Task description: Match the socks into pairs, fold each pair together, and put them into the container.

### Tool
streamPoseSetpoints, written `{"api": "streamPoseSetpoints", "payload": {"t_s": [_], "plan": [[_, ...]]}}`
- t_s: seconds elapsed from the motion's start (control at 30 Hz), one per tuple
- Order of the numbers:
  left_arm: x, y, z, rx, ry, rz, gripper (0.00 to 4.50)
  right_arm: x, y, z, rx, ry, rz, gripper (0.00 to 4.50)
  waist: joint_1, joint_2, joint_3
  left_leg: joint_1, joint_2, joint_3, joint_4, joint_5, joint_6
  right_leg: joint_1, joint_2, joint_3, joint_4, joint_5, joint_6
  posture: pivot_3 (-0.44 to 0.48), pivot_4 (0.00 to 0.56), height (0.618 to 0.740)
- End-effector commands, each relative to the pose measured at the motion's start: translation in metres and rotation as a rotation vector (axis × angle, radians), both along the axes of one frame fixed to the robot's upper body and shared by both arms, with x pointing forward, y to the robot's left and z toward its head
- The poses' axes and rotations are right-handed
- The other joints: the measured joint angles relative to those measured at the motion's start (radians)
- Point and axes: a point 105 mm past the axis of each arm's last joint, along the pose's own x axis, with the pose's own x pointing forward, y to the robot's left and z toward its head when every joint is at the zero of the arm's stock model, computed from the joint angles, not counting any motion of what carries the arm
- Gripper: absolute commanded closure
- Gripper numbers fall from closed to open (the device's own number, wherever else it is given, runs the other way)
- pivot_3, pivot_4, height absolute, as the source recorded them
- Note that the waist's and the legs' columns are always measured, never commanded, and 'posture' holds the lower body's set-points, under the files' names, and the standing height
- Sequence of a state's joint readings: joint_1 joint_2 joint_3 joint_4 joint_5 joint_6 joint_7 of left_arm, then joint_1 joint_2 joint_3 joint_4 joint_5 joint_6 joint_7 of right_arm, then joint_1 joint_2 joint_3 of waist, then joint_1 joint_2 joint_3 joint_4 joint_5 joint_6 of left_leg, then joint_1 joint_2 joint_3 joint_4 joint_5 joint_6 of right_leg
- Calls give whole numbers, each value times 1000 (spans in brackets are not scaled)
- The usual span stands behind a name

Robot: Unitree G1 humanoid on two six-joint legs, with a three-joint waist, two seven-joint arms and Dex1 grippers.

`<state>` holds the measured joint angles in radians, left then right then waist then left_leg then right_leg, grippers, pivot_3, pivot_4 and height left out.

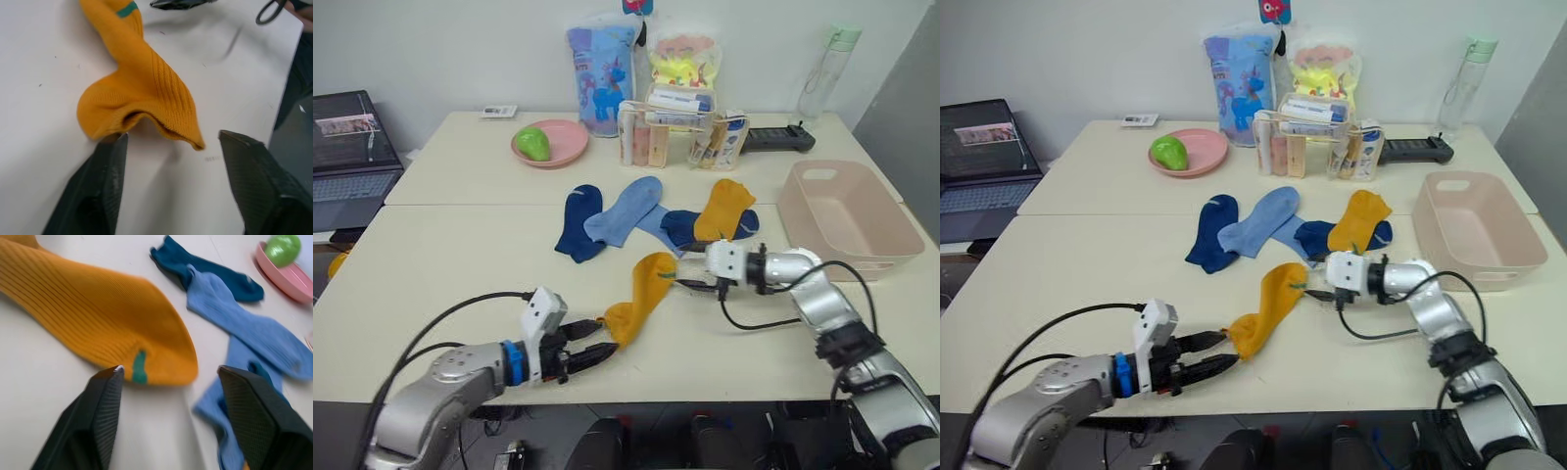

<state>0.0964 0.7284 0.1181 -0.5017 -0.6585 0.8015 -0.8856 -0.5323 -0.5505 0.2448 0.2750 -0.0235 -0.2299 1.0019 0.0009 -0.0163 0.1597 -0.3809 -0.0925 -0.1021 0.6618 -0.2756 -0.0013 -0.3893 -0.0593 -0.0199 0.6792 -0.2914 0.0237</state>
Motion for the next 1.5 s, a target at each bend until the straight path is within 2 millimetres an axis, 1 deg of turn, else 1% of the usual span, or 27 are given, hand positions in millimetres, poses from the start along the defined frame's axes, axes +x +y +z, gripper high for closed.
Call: {"api": "streamPoseSetpoints", "payload": {"t_s": [0.03, 0.07, 0.13, 0.2, 0.23, 0.3, 0.37, 0.47, 0.57, 0.63, 0.7, 0.73, 0.8, 0.97, 1.07, 1.17, 1.27, 1.3, 1.4, 1.47, 1.5], "plan": [[17, 19, 22, -29, -22, -15, 313, -15, 3, 25, 62, -37, 20, 1297, -1, 1, 1, 0, 0, 0, 0, -1, 1, 0, 0, 0, 1, 0, 0, 0, 150, 740], [26, 24, 24, -22, -39, -3, 313, -20, 5, 25, 63, -19, 27, 1297, -1, 1, 1, 0, 0, 0, 0, -1, 2, 0, 0, 0, 1, 0, 0, 0, 150, 740], [50, 27, 28, -11, -103, 21, 313, -32, 11, 21, 61, 33, 57, 1297, -1, 2, 1, 0, 0, 0, 0, -1, 2, 0, 0, 0, 1, 0, 0, 0, 150, 740], [77, 19, 32, -14, -172, 33, 313, -43, 20, 14, 58, 93, 84, 1297, -1, 2, 1, 0, 0, -1, 0, -1, 1, 0, 1, 0, 0, 0, 0, 0, 150, 740], [86, 14, 33, -16, -189, 33, 313, -45, 22, 12, 57, 110, 88, 1297, 1, 1, 1, 0, 0, 0, 0, 0, 0, 0, 0, 0, 0, 0, 0, 0, 150, 740], [111, -7, 33, -19, -240, 17, 313, -47, 25, 3, 19, 120, 93, 1297, 3, 1, 1, 0, 0, 0, 1, 0, 0, 0, 0, 0, 0, 0, 0, 0, 150, 740], [126, -33, 36, -48, -265, -24, 313, -46, 25, -4, -7, 118, 90, 1297, 7, 0, 1, -1, -1, 0, 1, 1, -1, 0, 0, 0, 0, 1, 1, 0, 150, 740], [136, -66, 35, -70, -268, -84, 313, -46, 21, -4, 3, 130, 65, 1297, 6, -1, 2, -2, -1, 0, 2, 1, -1, 0, 0, 0, -1, 1, 1, 0, 150, 740], [142, -80, 29, -64, -255, -114, 313, -48, 16, -3, -5, 130, 54, 1297, -4, -1, 2, -2, -1, 0, 1, 1, -1, -1, 0, 0, -1, 1, 1, 0, 150, 740], [151, -79, 18, -14, -244, -99, 313, -50, 14, 1, 2, 126, 46, 1297, -9, -1, 2, -1, 0, 0, 1, 1, -1, -1, 1, 1, 0, 1, 1, 0, 150, 740], [153, -76, 6, 52, -239, -115, 313, -52, 14, 6, 9, 116, 42, 1297, -11, -1, 2, -1, 0, 0, 1, 1, -1, -1, 2, 1, 1, 1, 1, 0, 150, 740], [153, -75, 2, 74, -242, -130, 481, -53, 15, 10, 21, 110, 39, 1297, -11, -1, 2, -1, 0, 0, 1, 1, -1, -1, 2, 1, 1, 1, 1, 0, 150, 740], [152, -76, 2, 58, -238, -142, 911, -54, 16, 16, 41, 104, 32, 1297, -9, -1, 2, -1, 0, 0, 1, 1, -1, -1, 2, 1, 1, 1, 1, 0, 150, 740], [148, -76, 6, 18, -244, -170, 2556, -55, 17, 20, 52, 99, 17, 1297, -3, -2, 3, -2, 0, -1, 2, 1, -1, -1, 1, 1, 0, 1, 1, 0, 150, 740], [145, -72, 8, 2, -249, -177, 3489, -54, 16, 18, 36, 95, 16, 1297, -3, -2, 3, -2, 0, -1, 2, 1, -1, -1, 1, 1, 0, 1, 1, 0, 150, 740], [144, -66, 12, -11, -255, -158, 4457, -51, 16, 21, 51, 95, 13, 1297, -3, -2, 3, -2, 0, -1, 2, 1, -1, -2, 1, 1, 0, 1, 1, 0, 150, 740], [151, -59, 20, -26, -293, -91, 4457, -49, 15, 20, 47, 94, 9, 1297, -3, -2, 3, -2, 0, -1, 2, 1, -1, -2, 1, 1, 1, 1, 1, 0, 150, 740], [161, -53, 27, -37, -325, -7, 4457, -48, 15, 20, 46, 94, 8, 1297, -3, -2, 3, -2, 0, -1, 2, 1, -1, -2, 1, 1, 1, 1, 1, 0, 150, 740], [184, -36, 43, -75, -382, 190, 4457, -47, 17, 20, 47, 92, 11, 1297, -2, -2, 3, -2, 0, -1, 2, 1, -1, -2, 1, 1, 1, 1, 1, 0, 150, 740], [194, -24, 50, -122, -377, 305, 4457, -46, 20, 19, 53, 94, 17, 1297, -2, -2, 3, -2, 0, -1, 2, 1, -1, -2, 1, 1, 1, 1, 1, 0, 150, 740], [194, -22, 51, -132, -377, 326, 4457, -46, 22, 18, 55, 98, 22, 1297, -3, -2, 3, -2, 0, -1, 2, 1, -1, -2, 1, 1, 1, 1, 1, 0, 150, 740]]}}
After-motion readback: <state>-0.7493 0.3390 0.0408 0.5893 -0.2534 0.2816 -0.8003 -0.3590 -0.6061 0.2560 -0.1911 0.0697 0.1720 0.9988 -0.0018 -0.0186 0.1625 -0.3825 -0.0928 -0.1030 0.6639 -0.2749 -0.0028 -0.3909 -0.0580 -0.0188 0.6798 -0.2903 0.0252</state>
